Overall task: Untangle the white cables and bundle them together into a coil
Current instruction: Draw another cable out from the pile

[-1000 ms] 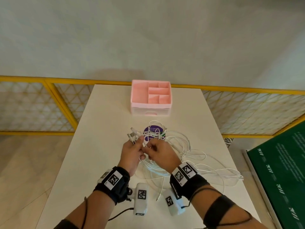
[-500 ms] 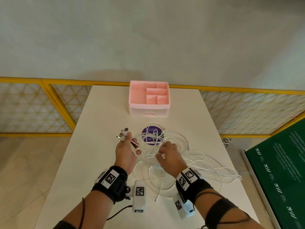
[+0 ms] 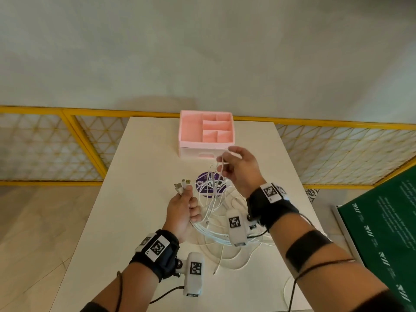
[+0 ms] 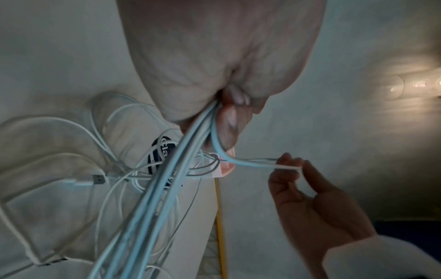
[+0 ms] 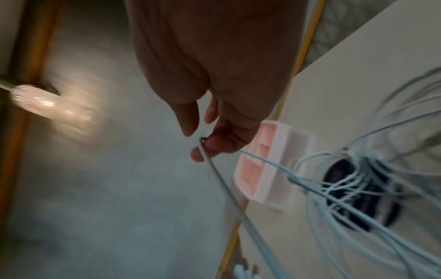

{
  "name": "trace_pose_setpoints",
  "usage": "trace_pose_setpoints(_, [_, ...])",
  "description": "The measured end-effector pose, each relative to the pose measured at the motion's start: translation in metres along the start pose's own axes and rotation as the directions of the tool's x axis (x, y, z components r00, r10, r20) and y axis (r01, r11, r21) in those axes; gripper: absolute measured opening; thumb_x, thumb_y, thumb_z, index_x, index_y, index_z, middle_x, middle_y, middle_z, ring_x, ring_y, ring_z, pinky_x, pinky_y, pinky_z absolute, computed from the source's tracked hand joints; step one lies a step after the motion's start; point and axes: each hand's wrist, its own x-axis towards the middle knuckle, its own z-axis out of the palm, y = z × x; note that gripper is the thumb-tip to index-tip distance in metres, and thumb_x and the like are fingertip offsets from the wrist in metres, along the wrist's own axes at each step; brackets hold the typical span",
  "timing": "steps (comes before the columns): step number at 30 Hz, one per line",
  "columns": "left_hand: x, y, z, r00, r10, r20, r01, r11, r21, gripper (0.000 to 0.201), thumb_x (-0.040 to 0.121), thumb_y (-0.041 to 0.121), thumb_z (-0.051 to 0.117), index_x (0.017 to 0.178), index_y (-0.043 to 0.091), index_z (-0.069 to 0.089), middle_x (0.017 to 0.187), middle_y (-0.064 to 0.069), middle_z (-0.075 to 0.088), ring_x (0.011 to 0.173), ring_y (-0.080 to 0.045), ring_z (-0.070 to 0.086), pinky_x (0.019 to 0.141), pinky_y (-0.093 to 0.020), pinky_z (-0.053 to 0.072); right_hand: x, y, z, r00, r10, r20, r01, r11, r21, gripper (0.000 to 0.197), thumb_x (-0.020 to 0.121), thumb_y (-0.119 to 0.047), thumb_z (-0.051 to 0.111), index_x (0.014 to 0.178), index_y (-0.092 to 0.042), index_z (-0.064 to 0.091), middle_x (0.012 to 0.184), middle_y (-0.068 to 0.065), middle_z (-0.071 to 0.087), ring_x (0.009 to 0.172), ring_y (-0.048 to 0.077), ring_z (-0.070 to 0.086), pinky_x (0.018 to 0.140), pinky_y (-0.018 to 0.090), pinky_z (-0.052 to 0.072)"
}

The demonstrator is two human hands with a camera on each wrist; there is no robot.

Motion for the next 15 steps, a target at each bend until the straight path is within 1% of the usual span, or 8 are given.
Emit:
trace_pose_setpoints(3, [-0.002,0.01,0.011,1.0,0.008,0.018,-0.008,1.0,-0.012,0.035,0.105,0.034,0.047,0.073,0.023,0.039,0.054,0.008,0.027,0.04,-0.005,0.021,0.035,-0.018,0.019,0.002,-0.02,0.023,0.997,-0.045,0.065,0.052,0.994,-0.098,0.037,0.099,-0.012,0.057,0.132,-0.015,0.04,0.097,0.016,0.072,0.045,0.017,0.045,0.045,0.028,0.038])
trace_pose_setpoints(5, [-0.005,0.015,0.018,0.999,0.023,0.033,-0.023,1.0,0.008,0.034,0.104,0.035,0.048,0.073,0.023,0.04,0.055,0.008,0.026,0.04,-0.006,0.021,0.034,-0.018,0.019,0.004,-0.027,0.031,0.994,-0.055,0.096,0.061,0.996,-0.058,0.039,0.1,-0.011,0.056,0.135,-0.013,0.04,0.1,0.016,0.073,0.044,0.016,0.04,0.044,0.027,0.035])
trace_pose_setpoints(7, [-0.005,0.015,0.018,0.999,0.05,0.016,-0.051,0.997,0.058,0.034,0.104,0.036,0.049,0.073,0.024,0.04,0.057,0.008,0.027,0.041,-0.006,0.022,0.035,-0.018,0.019,0.004,-0.035,0.035,0.983,-0.12,0.137,0.118,0.993,0.024,0.036,0.099,-0.002,0.054,0.133,-0.009,0.045,0.101,0.014,0.072,0.052,0.018,0.047,0.049,0.027,0.041])
trace_pose_setpoints(9, [-0.003,0.013,0.012,0.998,0.059,-0.03,-0.057,0.997,0.059,0.034,0.104,0.035,0.051,0.073,0.023,0.041,0.056,0.007,0.03,0.041,-0.006,0.024,0.037,-0.019,0.02,0.001,-0.042,0.035,0.958,-0.195,0.212,0.18,0.98,0.087,0.033,0.095,0.008,0.051,0.123,-0.009,0.052,0.097,0.011,0.07,0.061,0.019,0.056,0.058,0.028,0.046])
trace_pose_setpoints(10, [-0.002,0.011,0.007,0.997,0.056,-0.054,-0.054,0.998,0.04,0.035,0.103,0.035,0.051,0.072,0.022,0.042,0.056,0.007,0.031,0.041,-0.007,0.025,0.037,-0.02,0.022,-0.003,-0.044,0.035,0.944,-0.212,0.251,0.194,0.976,0.095,0.033,0.093,0.012,0.05,0.118,-0.011,0.053,0.094,0.01,0.069,0.064,0.019,0.058,0.06,0.028,0.046])
trace_pose_setpoints(11, [0.0,0.01,0.002,0.996,0.05,-0.076,-0.049,0.999,0.023,0.035,0.103,0.035,0.052,0.072,0.022,0.042,0.055,0.006,0.033,0.041,-0.007,0.027,0.038,-0.02,0.023,-0.008,-0.042,0.033,0.932,-0.213,0.292,0.197,0.977,0.084,0.034,0.092,0.014,0.05,0.115,-0.011,0.054,0.092,0.01,0.068,0.067,0.02,0.059,0.062,0.028,0.047])
trace_pose_setpoints(13, [0.003,0.009,-0.007,0.993,0.032,-0.114,-0.031,0.999,0.006,0.034,0.101,0.036,0.055,0.072,0.021,0.044,0.056,0.005,0.035,0.04,-0.007,0.029,0.039,-0.02,0.025,-0.018,-0.032,0.027,0.908,-0.179,0.379,0.185,0.982,0.019,0.035,0.088,0.016,0.052,0.113,-0.008,0.055,0.091,0.011,0.069,0.072,0.021,0.063,0.064,0.029,0.048])
trace_pose_setpoints(15, [0.005,0.009,-0.011,0.99,0.028,-0.141,-0.025,0.999,0.021,0.028,0.098,0.035,0.061,0.076,0.021,0.049,0.059,0.004,0.037,0.04,-0.007,0.028,0.038,-0.021,0.024,-0.026,-0.014,0.018,0.892,-0.089,0.443,0.144,0.985,-0.092,0.033,0.087,0.016,0.055,0.113,-0.003,0.058,0.091,0.013,0.072,0.075,0.022,0.066,0.066,0.03,0.05])
